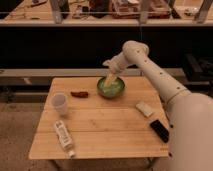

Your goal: Drag the pepper across the table

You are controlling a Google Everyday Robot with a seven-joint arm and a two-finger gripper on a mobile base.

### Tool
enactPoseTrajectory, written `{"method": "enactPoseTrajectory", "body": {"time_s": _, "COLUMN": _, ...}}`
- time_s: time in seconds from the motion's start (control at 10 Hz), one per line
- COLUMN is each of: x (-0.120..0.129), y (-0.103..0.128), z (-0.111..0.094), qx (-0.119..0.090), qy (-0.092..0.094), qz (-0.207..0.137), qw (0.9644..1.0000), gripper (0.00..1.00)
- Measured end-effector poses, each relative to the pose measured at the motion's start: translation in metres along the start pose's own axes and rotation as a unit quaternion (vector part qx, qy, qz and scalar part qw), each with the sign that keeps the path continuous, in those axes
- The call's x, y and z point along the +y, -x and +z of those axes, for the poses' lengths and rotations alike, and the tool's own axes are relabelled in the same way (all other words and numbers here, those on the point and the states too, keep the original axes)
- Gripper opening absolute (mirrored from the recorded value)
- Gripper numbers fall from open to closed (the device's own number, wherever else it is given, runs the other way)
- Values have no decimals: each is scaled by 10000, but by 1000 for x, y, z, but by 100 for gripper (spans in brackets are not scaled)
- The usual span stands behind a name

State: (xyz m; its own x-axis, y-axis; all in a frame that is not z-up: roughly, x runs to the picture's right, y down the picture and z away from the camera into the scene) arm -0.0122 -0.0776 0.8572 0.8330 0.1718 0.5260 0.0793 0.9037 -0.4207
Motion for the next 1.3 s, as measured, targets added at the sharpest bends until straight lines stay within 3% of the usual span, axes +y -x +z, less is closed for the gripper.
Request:
{"method": "enactPoseTrajectory", "body": {"time_s": 0.1, "x": 3, "y": 9, "z": 21, "qx": 24, "qy": 269, "qz": -169, "qw": 9995, "gripper": 80}}
{"method": "enactPoseTrajectory", "body": {"time_s": 0.3, "x": 3, "y": 18, "z": 67, "qx": 148, "qy": 625, "qz": -375, "qw": 9972, "gripper": 80}}
{"method": "enactPoseTrajectory", "body": {"time_s": 0.4, "x": 0, "y": 19, "z": 86, "qx": 199, "qy": 661, "qz": -398, "qw": 9968, "gripper": 80}}
{"method": "enactPoseTrajectory", "body": {"time_s": 0.7, "x": -11, "y": 14, "z": 122, "qx": 236, "qy": 524, "qz": -211, "qw": 9981, "gripper": 80}}
{"method": "enactPoseTrajectory", "body": {"time_s": 1.3, "x": 14, "y": 32, "z": 159, "qx": 166, "qy": 726, "qz": -340, "qw": 9966, "gripper": 80}}
